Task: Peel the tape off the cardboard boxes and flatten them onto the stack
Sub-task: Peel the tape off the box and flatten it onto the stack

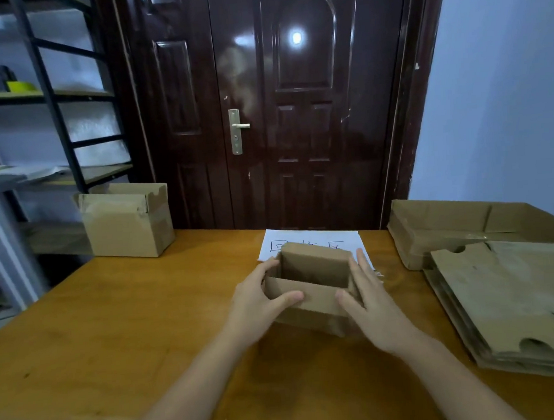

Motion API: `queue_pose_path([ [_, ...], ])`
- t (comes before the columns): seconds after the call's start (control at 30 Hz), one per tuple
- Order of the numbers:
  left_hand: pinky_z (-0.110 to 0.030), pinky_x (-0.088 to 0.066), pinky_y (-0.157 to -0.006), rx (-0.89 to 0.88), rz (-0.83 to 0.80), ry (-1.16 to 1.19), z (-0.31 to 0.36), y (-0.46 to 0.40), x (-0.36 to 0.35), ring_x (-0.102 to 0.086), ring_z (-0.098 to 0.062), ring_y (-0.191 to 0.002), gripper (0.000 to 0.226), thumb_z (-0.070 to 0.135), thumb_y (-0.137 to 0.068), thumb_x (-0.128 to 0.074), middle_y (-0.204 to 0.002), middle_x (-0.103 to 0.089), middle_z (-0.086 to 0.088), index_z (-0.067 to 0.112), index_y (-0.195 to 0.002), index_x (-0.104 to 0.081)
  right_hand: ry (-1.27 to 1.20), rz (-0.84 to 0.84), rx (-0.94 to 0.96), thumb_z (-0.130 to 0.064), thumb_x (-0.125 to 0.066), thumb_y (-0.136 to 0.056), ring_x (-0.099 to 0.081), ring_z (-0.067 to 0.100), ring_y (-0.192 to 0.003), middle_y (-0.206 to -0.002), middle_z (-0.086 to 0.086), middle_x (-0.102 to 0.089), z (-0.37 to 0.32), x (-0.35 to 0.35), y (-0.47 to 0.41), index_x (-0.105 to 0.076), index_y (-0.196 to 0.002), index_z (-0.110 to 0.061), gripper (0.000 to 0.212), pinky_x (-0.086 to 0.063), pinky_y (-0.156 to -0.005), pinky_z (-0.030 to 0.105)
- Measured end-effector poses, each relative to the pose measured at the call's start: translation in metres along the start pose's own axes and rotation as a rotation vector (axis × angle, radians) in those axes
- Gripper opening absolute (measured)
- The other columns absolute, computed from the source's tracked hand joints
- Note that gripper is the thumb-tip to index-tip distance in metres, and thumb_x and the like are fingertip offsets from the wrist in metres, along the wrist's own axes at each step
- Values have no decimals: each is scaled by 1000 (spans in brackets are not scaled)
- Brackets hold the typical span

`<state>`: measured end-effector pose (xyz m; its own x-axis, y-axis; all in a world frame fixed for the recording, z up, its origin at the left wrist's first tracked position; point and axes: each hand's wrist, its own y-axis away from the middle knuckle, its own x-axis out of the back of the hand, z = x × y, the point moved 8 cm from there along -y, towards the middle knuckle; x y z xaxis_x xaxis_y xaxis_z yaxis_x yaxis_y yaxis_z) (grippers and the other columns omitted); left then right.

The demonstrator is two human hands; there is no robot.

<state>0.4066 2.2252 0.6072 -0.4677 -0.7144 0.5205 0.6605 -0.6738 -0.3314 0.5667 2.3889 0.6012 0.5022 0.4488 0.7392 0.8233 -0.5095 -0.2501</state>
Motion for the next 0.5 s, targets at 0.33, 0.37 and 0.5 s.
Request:
queue_pose_path([
  [0.33, -41, -38, -120, -39, 14, 130, -1, 10, -3, -28, 0, -148, 88, -4, -88, -75, -155, -31, 32, 45, -148, -35, -428, -71, -102, -79, -64, -74, -42, -13, -115, -144, -31, -27, 15, -3, 15, 6, -141, -69, 97, -44, -84, 3],
  [0.37, -43, -39, -120, -42, 27, 138, 3, 9, 0, -28, -1, -148, 88, -6, -89, -73, -154, -30, 35, 47, -149, -34, -457, -57, -90, -80, -71, -69, -43, -10, -120, -143, -36, -28, 14, 1, 14, 4, -142, -70, 105, -45, -88, 8],
  [0.5, -45, -42, -117, -76, 97, 128, 19, 6, 8, -27, -8, -151, 101, -1, -87, -76, -165, -12, 30, 46, -158, -21, -555, -10, -86, -46, -92, -66, -46, -24, -113, -125, -59, -30, 12, 14, 12, -2, -133, -83, 118, -50, -79, 6],
])
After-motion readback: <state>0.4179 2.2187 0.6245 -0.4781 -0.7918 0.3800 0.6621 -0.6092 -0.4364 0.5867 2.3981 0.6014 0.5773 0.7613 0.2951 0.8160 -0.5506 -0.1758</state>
